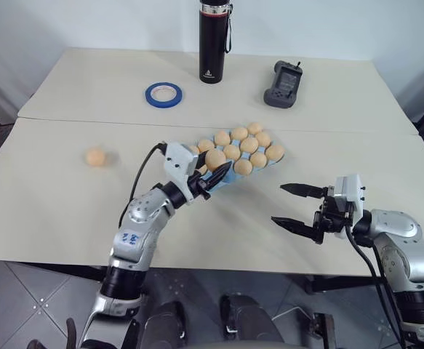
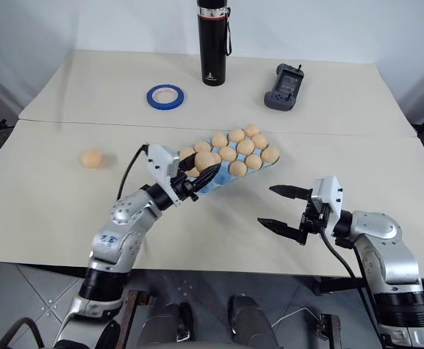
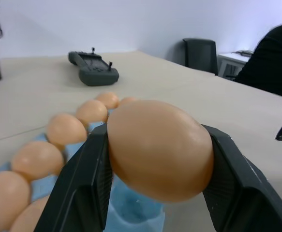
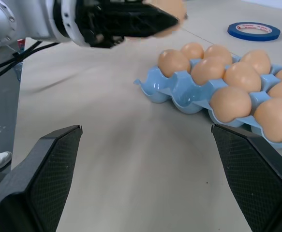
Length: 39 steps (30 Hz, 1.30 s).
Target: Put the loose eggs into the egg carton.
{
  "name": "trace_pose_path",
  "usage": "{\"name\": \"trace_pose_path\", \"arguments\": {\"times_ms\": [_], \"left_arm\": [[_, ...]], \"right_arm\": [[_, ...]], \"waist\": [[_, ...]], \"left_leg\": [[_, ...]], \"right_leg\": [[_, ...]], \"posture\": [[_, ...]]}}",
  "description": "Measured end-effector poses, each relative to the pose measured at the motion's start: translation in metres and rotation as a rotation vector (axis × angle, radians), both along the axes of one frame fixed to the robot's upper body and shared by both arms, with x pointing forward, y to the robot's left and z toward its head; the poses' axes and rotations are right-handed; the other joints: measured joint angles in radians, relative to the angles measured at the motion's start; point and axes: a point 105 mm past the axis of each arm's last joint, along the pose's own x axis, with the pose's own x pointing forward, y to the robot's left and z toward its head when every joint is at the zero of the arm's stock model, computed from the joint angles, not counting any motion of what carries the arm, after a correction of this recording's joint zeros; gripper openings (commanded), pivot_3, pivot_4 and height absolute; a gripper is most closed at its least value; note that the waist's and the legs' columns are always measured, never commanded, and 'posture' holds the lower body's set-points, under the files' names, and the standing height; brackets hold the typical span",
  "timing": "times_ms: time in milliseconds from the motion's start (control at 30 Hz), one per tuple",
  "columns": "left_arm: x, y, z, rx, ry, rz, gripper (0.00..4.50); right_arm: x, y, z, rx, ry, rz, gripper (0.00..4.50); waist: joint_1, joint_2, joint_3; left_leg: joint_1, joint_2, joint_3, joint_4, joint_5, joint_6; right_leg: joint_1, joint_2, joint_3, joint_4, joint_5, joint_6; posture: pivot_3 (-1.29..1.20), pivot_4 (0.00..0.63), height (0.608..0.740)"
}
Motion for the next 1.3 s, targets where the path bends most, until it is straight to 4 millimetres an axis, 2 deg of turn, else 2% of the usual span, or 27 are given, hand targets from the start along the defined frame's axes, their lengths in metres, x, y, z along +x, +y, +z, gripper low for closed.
{"name": "trace_pose_path", "arguments": {"times_ms": [200, 233, 400, 667, 767, 833, 867, 1067, 1200, 1300], "left_arm": [[0.015, -0.015, -0.007, 0.015, -0.008, -0.029, 2.18], [0.016, -0.016, -0.007, 0.017, -0.010, -0.033, 2.85], [0.016, -0.018, -0.007, 0.032, -0.017, -0.059, 4.36], [0.006, -0.012, -0.015, 0.050, -0.003, -0.067, 4.44], [-0.003, -0.002, -0.008, 0.060, -0.029, -0.056, 4.44], [-0.013, 0.010, -0.006, 0.058, -0.032, -0.050, 4.44], [-0.022, 0.022, -0.009, 0.061, -0.022, -0.044, 4.44], [-0.056, 0.092, -0.038, 0.139, 0.120, 0.036, 4.44], [-0.068, 0.138, -0.044, 0.140, 0.157, 0.161, 4.44], [-0.079, 0.180, -0.044, 0.143, 0.168, 0.295, 4.44]], "right_arm": [[-0.001, 0.000, -0.002, 0.002, 0.006, -0.017, 4.50], [-0.002, 0.000, -0.003, 0.002, 0.007, -0.018, 4.50], [-0.003, 0.000, -0.004, 0.001, 0.009, -0.027, 4.50], [-0.004, 0.000, -0.004, 0.001, 0.007, -0.031, 4.50], [-0.004, 0.000, -0.004, 0.001, 0.007, -0.030, 4.50], [-0.004, 0.001, -0.003, 0.001, 0.005, -0.028, 4.50], [-0.004, 0.001, -0.003, 0.001, 0.005, -0.027, 4.50], [-0.004, 0.000, -0.004, -0.002, 0.009, -0.015, 4.50], [-0.002, 0.002, -0.002, -0.001, 0.005, 0.005, 4.50], [0.001, 0.002, -0.001, 0.001, 0.005, 0.011, 4.50]], "waist": [[-0.001, 0.000, 0.000], [-0.001, 0.000, 0.000], [-0.001, 0.000, 0.000], [-0.002, 0.000, 0.000], [-0.003, 0.000, 0.000], [-0.006, 0.000, 0.000], [-0.009, 0.001, 0.000], [-0.007, 0.001, 0.000], [-0.006, 0.001, 0.000], [-0.007, 0.001, 0.000]], "left_leg": [[-0.001, 0.000, 0.000, 0.000, 0.000, 0.000], [-0.001, 0.000, 0.000, -0.001, 0.000, 0.000], [-0.001, 0.000, 0.000, 0.000, 0.000, -0.001], [0.000, 0.000, 0.000, -0.001, 0.000, -0.001], [0.000, 0.000, 0.000, -0.001, 0.000, -0.001], [0.000, 0.001, 0.000, -0.001, 0.000, -0.001], [0.000, 0.001, 0.001, -0.002, 0.000, -0.002], [0.001, 0.001, 0.000, -0.002, 0.000, -0.002], [0.000, 0.001, 0.000, -0.001, -0.004, 0.002], [0.000, 0.001, 0.000, -0.002, -0.004, 0.002]], "right_leg": [[-0.001, 0.000, 0.000, 0.000, 0.000, 0.000], [-0.001, 0.000, 0.000, 0.000, 0.000, 0.000], [-0.001, 0.000, 0.000, 0.000, 0.000, 0.000], [-0.001, 0.000, 0.000, 0.000, 0.000, 0.000], [-0.001, 0.000, 0.000, 0.000, 0.000, 0.000], [-0.001, 0.000, 0.000, 0.000, 0.000, 0.000], [-0.001, 0.000, 0.000, 0.001, 0.000, 0.000], [-0.001, 0.000, -0.001, 0.001, -0.001, -0.002], [0.000, -0.002, -0.001, 0.000, -0.001, -0.003], [-0.001, -0.002, -0.001, -0.001, -0.002, -0.004]], "posture": [[0.00, 0.150, 0.740], [0.00, 0.150, 0.740], [0.00, 0.150, 0.740], [0.00, 0.150, 0.740], [0.00, 0.150, 0.740], [0.00, 0.150, 0.740], [0.00, 0.150, 0.740], [0.00, 0.150, 0.740], [0.00, 0.150, 0.740], [0.00, 0.150, 0.740]]}}
